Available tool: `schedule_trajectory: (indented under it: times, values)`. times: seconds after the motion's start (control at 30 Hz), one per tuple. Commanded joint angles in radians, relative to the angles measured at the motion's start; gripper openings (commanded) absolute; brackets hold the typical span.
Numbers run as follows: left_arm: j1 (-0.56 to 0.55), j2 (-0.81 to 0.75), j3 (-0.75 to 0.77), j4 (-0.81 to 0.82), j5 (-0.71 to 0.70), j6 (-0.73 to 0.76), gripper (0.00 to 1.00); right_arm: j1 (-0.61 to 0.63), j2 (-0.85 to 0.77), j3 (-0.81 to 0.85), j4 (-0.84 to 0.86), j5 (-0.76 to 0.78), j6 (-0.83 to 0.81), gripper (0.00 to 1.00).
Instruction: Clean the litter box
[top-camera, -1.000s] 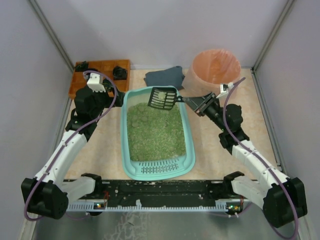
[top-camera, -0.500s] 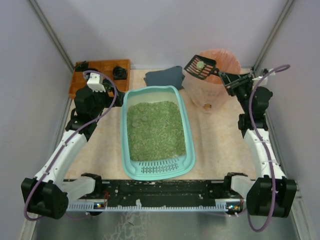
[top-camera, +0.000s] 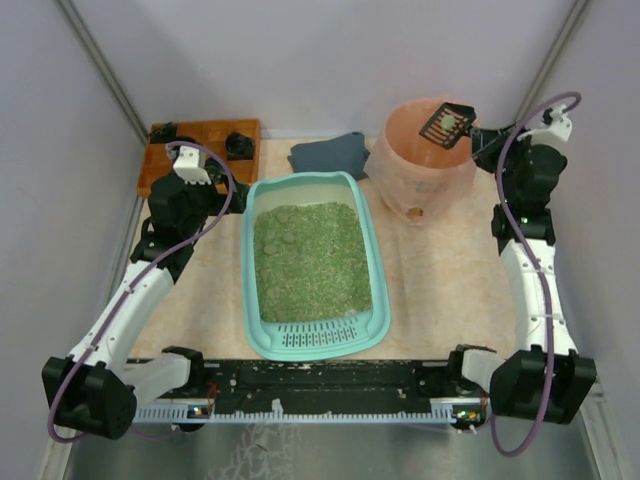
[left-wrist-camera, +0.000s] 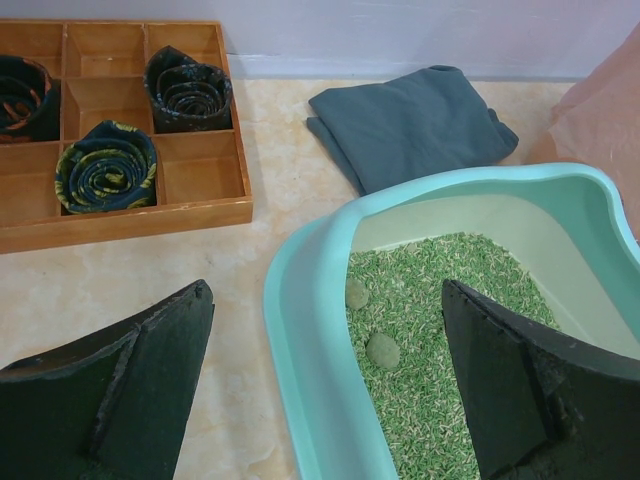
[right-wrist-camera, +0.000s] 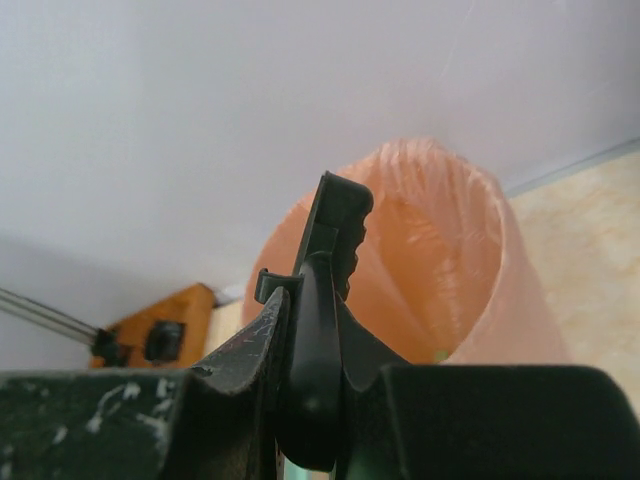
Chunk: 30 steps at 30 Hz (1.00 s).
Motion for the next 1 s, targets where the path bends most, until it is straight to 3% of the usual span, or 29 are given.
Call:
schedule_trajectory:
  times: [0.0, 0.13, 0.3, 0.7, 0.97]
  values:
    - [0.003, -0.021, 0.011, 0.005, -0.008, 0.010, 1.00, -0.002, 0.065, 0.167, -0.086, -0.071, -0.310, 0.00]
    - [0.003, -0.018, 0.014, 0.005, -0.008, 0.009, 1.00, 0.042, 0.117, 0.279, -0.224, -0.033, -0.521, 0.00]
    - [0.003, -0.019, 0.015, 0.004, -0.014, 0.013, 1.00, 0.130, 0.145, 0.317, -0.262, 0.119, -0.701, 0.00]
    - [0.003, -0.015, 0.015, 0.002, -0.014, 0.013, 1.00, 0.146, 0.138, 0.349, -0.269, 0.165, -0.696, 0.00]
    - [0.003, -0.018, 0.015, 0.001, -0.011, 0.015, 1.00, 0.148, 0.026, 0.341, -0.190, 0.068, -0.628, 0.00]
